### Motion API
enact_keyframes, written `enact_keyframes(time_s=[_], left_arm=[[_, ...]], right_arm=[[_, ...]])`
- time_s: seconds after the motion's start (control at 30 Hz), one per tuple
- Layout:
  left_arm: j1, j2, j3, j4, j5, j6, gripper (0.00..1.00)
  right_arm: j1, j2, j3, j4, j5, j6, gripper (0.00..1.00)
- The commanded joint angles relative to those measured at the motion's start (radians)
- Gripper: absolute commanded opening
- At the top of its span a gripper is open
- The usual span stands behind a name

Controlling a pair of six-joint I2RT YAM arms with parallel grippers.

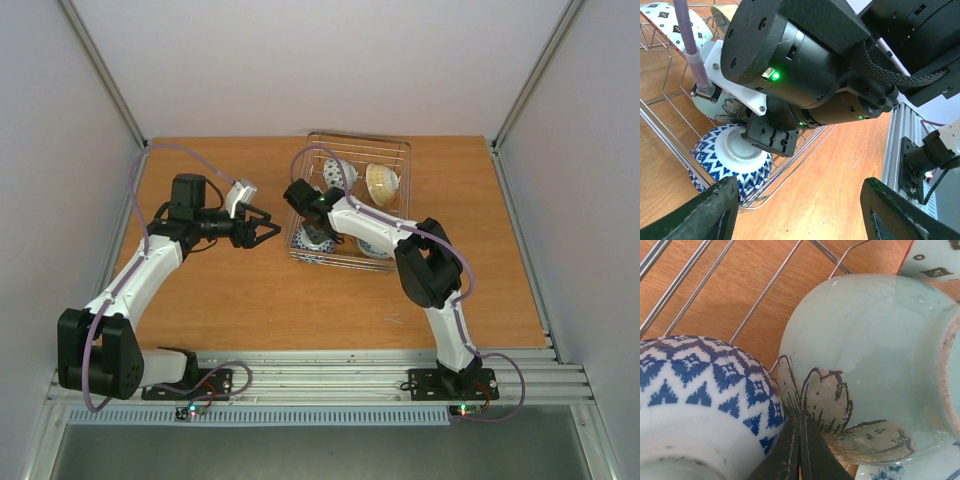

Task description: Load the bowls into the dish rack

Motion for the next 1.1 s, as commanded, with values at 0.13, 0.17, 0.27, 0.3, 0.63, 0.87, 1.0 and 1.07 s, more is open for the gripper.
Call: enact_keyframes(time_s=[0.13,0.17,0.27,0.3,0.63,0.87,1.0,1.07], left_arm=[[-0.001,0.002,-0.009,0.044,0.008,0.011,0.68],[-0.001,0.002,-0.009,0.044,0.009,0.012,0.68],[-0.001,0.002,-0.009,0.046,0.007,0.011,0.68],[-0.001,0.003,-0.009,0.046,0.009,0.011,0.67],[-0.001,0.003,-0.009,0.046,0.012,0.011,0.68],[-0.001,-0.004,-0.012,0.048,0.013,0.008,0.68],[-0.001,-0.007,-0.013,0.049,0.008,0.008,0.68],[-0.001,-0.004,-0.012,0.05,0.01,0.009,0.68]], right_arm=[[-0.005,-0.162,-0.114,0.023,0.017,0.026,0.01],[-0.004,-0.195,-0.13,0.029,0.021,0.028,0.01],[-0.003,-0.283,-0.18,0.046,0.033,0.032,0.01],[-0.002,-0.306,-0.193,0.041,0.041,0.036,0.01],[-0.009,-0.386,-0.342,0.019,0.125,0.09,0.01],[-0.109,-0.341,-0.353,0.056,0.134,0.07,0.01],[-0.131,-0.322,-0.339,0.07,0.121,0.058,0.01],[-0.14,-0.311,-0.327,0.074,0.118,0.054,0.01]])
